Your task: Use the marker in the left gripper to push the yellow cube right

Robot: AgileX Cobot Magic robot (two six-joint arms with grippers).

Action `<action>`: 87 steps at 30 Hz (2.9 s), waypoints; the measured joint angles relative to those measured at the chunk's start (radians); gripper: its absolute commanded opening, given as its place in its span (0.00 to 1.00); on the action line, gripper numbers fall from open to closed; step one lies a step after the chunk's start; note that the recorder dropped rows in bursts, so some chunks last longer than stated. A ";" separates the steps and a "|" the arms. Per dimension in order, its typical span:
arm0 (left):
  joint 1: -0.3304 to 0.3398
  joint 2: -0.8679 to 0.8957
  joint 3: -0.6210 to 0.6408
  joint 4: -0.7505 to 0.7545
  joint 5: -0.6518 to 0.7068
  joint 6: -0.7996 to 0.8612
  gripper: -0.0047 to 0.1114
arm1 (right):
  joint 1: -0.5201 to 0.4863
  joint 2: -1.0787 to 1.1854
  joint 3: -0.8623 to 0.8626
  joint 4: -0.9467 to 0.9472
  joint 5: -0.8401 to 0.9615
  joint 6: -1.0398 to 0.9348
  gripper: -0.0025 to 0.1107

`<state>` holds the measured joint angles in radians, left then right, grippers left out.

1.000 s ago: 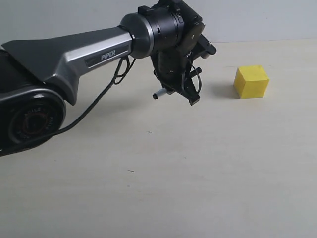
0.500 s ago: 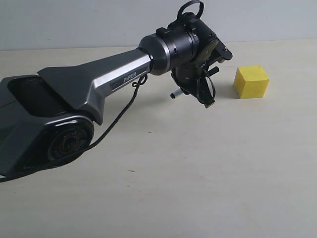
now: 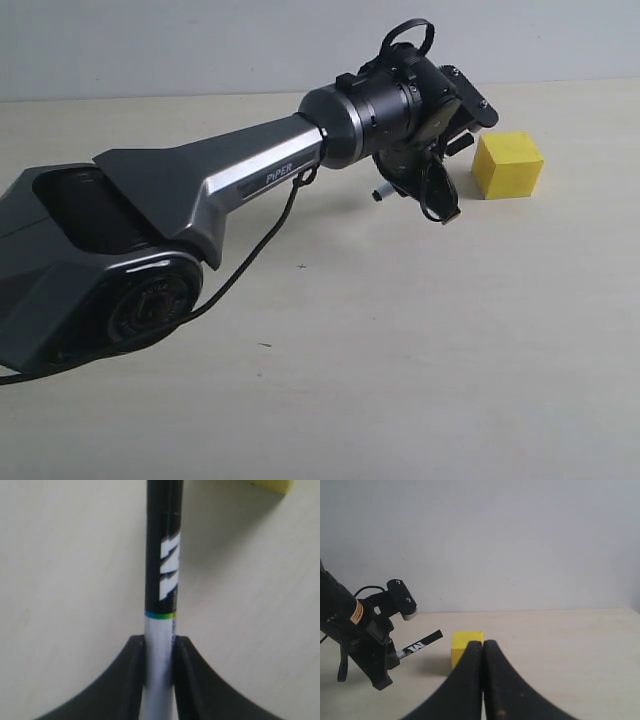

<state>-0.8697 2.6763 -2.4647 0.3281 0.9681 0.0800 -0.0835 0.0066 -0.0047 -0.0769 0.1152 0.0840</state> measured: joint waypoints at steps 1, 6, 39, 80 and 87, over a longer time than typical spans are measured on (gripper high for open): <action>0.000 0.003 0.000 0.000 0.000 -0.002 0.04 | 0.000 0.000 0.000 0.000 0.000 0.000 0.02; 0.000 0.017 0.000 0.000 -0.002 -0.011 0.04 | 0.000 0.000 0.000 0.000 0.000 0.000 0.02; 0.074 -0.610 1.078 -0.246 -0.149 -0.703 0.04 | 0.000 0.000 0.000 0.000 0.000 0.000 0.02; 0.097 -0.550 1.099 -0.372 -0.280 -0.896 0.04 | 0.000 0.000 0.000 0.000 0.000 0.000 0.02; 0.097 -0.550 1.099 -0.374 -0.283 -0.875 0.25 | 0.000 0.000 0.000 0.000 0.000 0.000 0.02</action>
<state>-0.7722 2.1265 -1.3653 -0.0457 0.6854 -0.7951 -0.0835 0.0066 -0.0047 -0.0769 0.1152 0.0840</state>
